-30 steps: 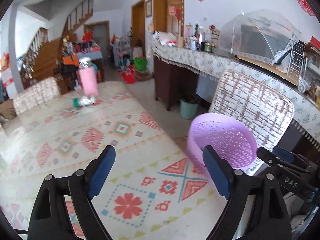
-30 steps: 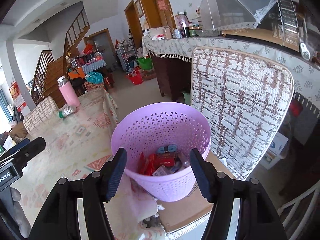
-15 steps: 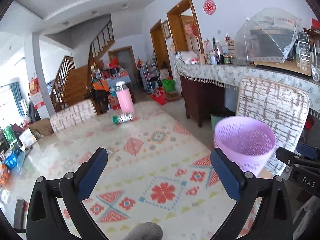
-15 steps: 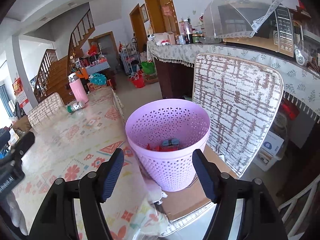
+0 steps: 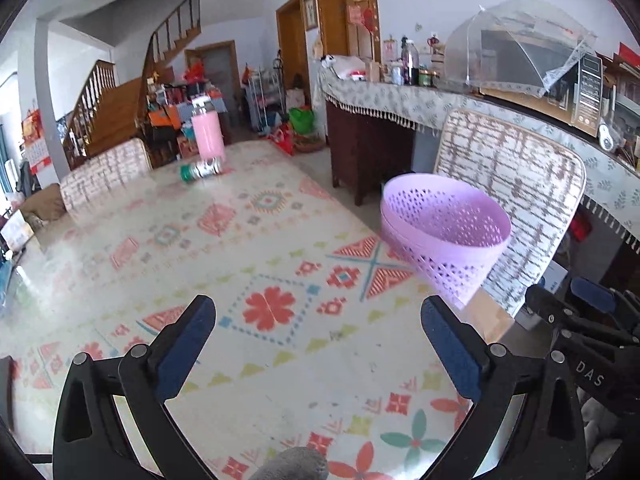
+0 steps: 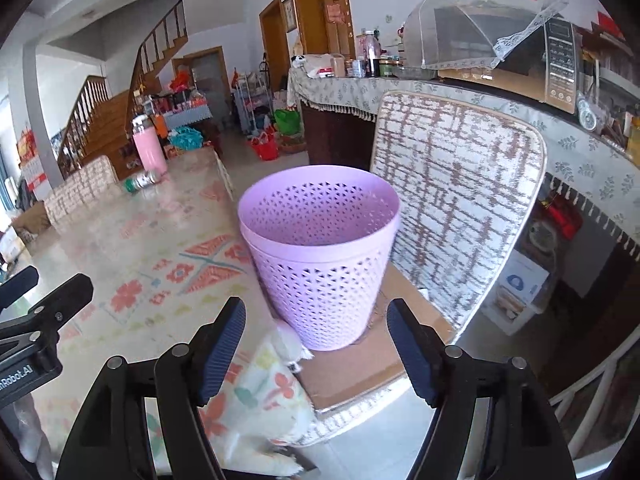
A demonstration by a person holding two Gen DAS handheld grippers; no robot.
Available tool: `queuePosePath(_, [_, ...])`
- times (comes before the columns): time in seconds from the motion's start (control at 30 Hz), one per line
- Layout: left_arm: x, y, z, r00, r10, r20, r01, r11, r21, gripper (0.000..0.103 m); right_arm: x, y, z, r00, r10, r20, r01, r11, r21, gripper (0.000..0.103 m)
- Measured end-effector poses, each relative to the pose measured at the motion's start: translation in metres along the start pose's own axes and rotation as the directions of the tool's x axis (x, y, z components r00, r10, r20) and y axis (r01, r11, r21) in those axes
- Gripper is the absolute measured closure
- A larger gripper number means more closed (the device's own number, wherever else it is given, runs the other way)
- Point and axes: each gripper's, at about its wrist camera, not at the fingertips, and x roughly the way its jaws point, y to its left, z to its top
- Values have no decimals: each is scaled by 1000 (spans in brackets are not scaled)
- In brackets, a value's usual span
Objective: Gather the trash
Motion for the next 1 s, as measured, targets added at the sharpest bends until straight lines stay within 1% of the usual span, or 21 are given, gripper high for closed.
queuePosePath(0.17, [8, -2, -7, 998, -33, -44, 33, 999, -3, 1, 0, -8, -4, 999, -41, 5, 41, 999, -2, 25])
queuePosePath(0.37, [17, -4, -7, 996, -54, -75, 53, 999, -9, 1, 4, -12, -5, 999, -46, -5, 47, 999, 16, 25])
queuePosePath(1.0, [32, -3, -8, 990, -73, -122, 73, 997, -10, 1, 13, -7, -3, 999, -44, -15, 44, 999, 18, 25])
